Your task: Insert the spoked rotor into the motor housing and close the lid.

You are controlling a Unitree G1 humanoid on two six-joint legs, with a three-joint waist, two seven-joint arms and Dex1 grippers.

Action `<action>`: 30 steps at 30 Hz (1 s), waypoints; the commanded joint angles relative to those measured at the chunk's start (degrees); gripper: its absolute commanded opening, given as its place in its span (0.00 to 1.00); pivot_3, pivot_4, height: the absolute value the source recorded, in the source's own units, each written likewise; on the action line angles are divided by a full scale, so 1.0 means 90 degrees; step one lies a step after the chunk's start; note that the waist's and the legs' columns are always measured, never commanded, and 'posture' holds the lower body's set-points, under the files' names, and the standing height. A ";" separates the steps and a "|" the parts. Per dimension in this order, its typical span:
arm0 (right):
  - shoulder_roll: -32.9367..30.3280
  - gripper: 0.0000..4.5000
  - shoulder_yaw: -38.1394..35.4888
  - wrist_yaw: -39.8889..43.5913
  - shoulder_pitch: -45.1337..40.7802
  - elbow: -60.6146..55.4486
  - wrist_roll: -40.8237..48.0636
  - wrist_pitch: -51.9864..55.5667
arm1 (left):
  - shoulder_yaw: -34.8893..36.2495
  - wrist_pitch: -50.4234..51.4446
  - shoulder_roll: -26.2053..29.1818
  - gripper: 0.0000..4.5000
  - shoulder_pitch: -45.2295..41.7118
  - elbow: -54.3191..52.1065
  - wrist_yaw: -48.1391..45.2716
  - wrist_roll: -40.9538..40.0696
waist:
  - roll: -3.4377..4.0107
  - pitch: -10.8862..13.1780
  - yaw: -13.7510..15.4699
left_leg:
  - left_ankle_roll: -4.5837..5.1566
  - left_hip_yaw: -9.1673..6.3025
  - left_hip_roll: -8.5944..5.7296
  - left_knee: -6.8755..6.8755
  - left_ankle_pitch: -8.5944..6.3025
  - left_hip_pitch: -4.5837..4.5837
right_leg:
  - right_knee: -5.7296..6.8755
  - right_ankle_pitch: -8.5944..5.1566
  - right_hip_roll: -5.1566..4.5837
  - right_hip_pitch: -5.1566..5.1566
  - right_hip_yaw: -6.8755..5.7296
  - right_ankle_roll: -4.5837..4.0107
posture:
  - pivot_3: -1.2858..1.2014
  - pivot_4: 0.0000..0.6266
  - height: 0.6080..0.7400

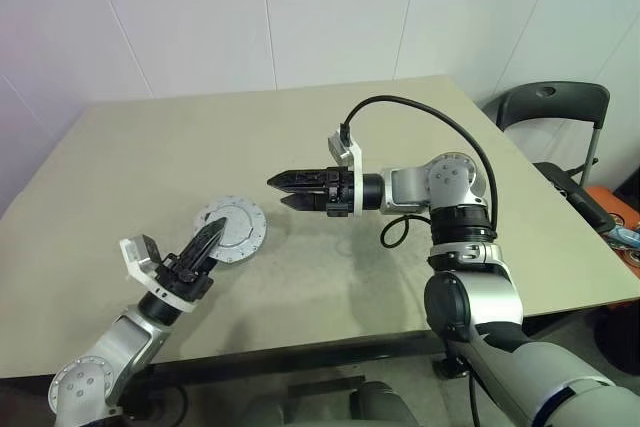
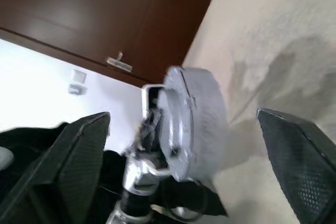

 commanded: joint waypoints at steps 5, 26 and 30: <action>-0.1177 1.00 0.2830 0.1588 0.0285 -0.1270 -0.1369 -0.2619 | 0.0736 -0.1189 -0.0220 0.48 -0.0278 -0.0323 0.0814 -0.0040 | -0.0001 -0.0001 0.0005 | -0.0001 -0.0001 0.0000 0.0002 0.0000 -0.0023 | -0.0009 0.0009 -0.0003 -0.0017 -0.0001 0.0017 | 0.52 0.00 1.00; -0.1620 1.00 0.4172 0.2856 0.0816 -0.1290 -0.3805 -0.7205 | 0.1648 -0.3178 -0.0909 0.48 -0.1852 0.0753 0.3810 0.0755 | -0.0084 0.0004 0.0357 | -0.0004 -0.0005 -0.0003 0.0021 0.0002 -0.0056 | -0.0010 0.0016 -0.0008 -0.0040 -0.0006 0.0016 | 0.52 0.00 1.00; -0.1608 1.00 0.4123 0.2925 0.0816 -0.1322 -0.3804 -0.7170 | 0.1709 -0.3281 -0.0938 0.48 -0.2049 0.0863 0.4184 0.0768 | -0.0089 0.0002 0.0382 | -0.0005 -0.0007 -0.0003 0.0021 0.0002 -0.0056 | -0.0010 0.0017 -0.0005 -0.0040 -0.0008 0.0016 | 0.52 0.00 1.00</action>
